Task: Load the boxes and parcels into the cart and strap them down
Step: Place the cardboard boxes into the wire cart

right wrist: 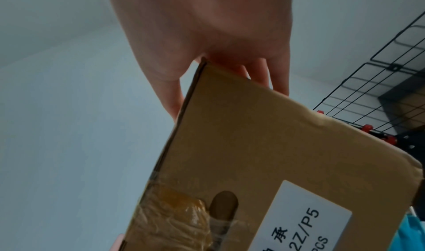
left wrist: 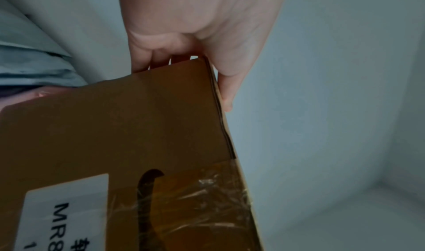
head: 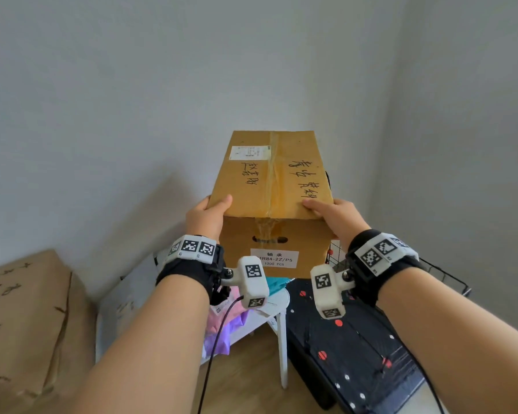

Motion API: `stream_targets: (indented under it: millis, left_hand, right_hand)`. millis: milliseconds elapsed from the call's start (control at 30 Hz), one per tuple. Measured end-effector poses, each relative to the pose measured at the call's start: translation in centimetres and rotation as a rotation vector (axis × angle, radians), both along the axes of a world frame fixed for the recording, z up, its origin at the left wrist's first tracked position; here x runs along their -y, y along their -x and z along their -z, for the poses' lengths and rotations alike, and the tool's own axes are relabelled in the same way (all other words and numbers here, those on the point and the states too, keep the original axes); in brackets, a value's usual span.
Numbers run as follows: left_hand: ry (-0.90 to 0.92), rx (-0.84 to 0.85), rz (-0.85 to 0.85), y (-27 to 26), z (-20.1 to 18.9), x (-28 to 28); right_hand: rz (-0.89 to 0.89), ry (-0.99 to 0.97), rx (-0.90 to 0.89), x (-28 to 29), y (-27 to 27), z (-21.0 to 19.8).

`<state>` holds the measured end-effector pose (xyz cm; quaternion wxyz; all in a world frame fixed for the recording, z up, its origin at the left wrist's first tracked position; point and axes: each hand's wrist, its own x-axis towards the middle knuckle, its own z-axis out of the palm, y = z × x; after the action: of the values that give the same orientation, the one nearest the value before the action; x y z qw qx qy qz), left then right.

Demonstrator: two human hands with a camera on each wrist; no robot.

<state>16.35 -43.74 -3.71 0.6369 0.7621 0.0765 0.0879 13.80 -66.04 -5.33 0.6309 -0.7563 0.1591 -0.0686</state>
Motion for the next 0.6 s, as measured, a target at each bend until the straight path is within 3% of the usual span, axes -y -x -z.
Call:
stream_targets:
  millis: [333, 600]
  left_hand:
    - [-0.125, -0.051, 0.161, -4.3, 2.8, 11.0]
    - [-0.275, -0.137, 0.347, -10.7, 5.7, 14.8]
  right_hand:
    - [0.150, -0.057, -0.048, 10.7, -0.1, 3.3]
    - [0.265, -0.095, -0.137, 13.7, -2.6, 6.3]
